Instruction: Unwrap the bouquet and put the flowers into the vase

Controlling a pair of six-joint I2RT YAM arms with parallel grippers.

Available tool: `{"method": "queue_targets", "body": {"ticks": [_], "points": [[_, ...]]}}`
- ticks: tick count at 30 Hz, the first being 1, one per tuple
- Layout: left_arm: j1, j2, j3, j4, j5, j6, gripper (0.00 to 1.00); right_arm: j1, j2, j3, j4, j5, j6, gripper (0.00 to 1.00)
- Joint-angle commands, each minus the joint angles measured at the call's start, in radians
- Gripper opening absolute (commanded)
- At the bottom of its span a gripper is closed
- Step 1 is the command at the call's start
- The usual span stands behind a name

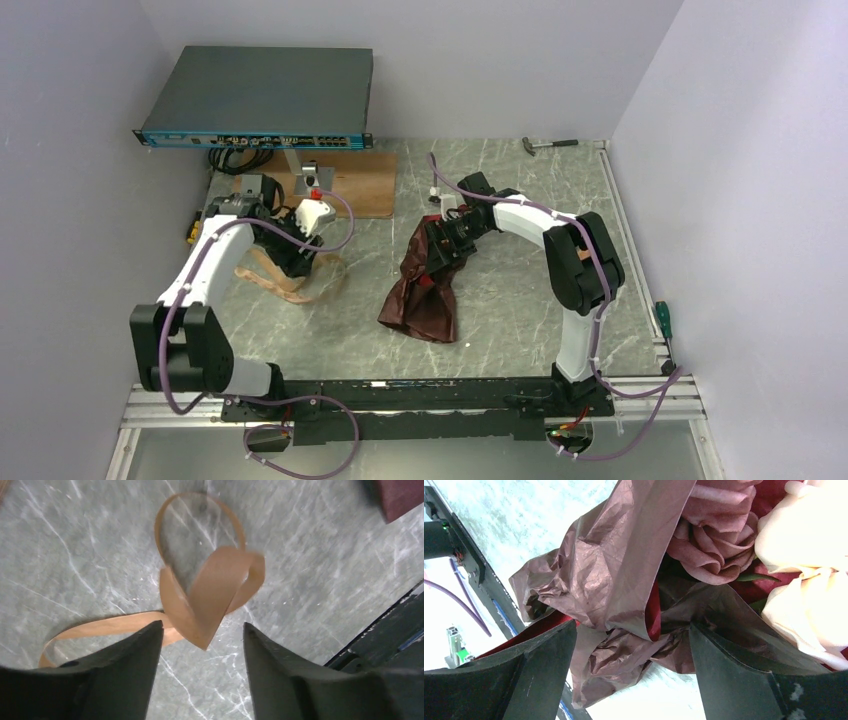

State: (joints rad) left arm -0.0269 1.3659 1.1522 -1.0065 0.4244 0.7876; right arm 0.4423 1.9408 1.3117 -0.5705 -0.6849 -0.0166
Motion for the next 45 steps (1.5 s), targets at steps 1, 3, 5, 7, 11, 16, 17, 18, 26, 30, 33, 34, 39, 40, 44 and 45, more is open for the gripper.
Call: {"method": "queue_targets", "body": {"ticks": [1,3,5,7,11,16,17,18,26,30,33,34,39,40,44,45], "points": [[-0.001,0.069,-0.069,0.1,-0.098,-0.065,0.81,-0.004,-0.055,0.019,0.001,-0.016,-0.019,0.86],[0.001,0.08,-0.111,0.169,-0.115,-0.06,0.99,-0.004,-0.069,0.012,0.004,-0.025,-0.023,0.87],[0.0,0.101,-0.131,0.193,-0.101,-0.05,0.99,-0.004,-0.083,0.006,0.004,-0.032,-0.026,0.89],[-0.001,0.138,-0.137,0.198,-0.086,-0.039,0.99,-0.004,-0.1,0.002,0.006,-0.034,-0.027,0.9],[0.0,0.152,-0.201,0.252,-0.076,0.012,0.99,-0.004,-0.141,-0.004,0.026,-0.047,-0.016,0.92],[0.006,0.161,-0.284,0.313,-0.067,0.13,0.99,-0.004,-0.176,-0.008,0.041,-0.067,-0.003,0.93],[0.006,0.171,-0.285,0.313,-0.06,0.151,1.0,-0.003,-0.178,-0.008,0.04,-0.069,-0.003,0.93],[0.008,0.18,-0.286,0.305,-0.051,0.169,0.99,-0.004,-0.178,-0.005,0.037,-0.071,-0.007,0.93],[0.008,0.182,-0.339,0.254,-0.041,0.297,0.91,-0.004,-0.205,0.013,0.04,-0.075,-0.007,0.93],[0.008,0.197,-0.39,0.34,-0.144,0.28,0.52,-0.005,-0.223,0.025,0.064,-0.083,0.015,0.94],[0.008,0.197,-0.417,0.396,-0.201,0.265,0.42,-0.004,-0.245,0.026,0.09,-0.082,0.057,0.94],[0.009,0.194,-0.431,0.412,-0.213,0.261,0.4,-0.004,-0.259,0.022,0.104,-0.08,0.064,0.95],[0.039,0.183,-0.375,0.36,-0.141,0.155,0.06,-0.004,-0.328,-0.002,0.152,-0.06,0.065,1.0],[0.071,0.176,-0.331,0.315,-0.091,0.126,0.0,-0.004,-0.341,-0.006,0.158,-0.057,0.061,1.0],[0.104,0.089,-0.148,0.152,0.091,0.025,0.0,-0.004,-0.384,-0.028,0.186,-0.05,0.054,1.0],[0.103,0.064,-0.103,0.124,0.128,0.008,0.0,-0.004,-0.396,-0.038,0.2,-0.052,0.059,1.0]]}}
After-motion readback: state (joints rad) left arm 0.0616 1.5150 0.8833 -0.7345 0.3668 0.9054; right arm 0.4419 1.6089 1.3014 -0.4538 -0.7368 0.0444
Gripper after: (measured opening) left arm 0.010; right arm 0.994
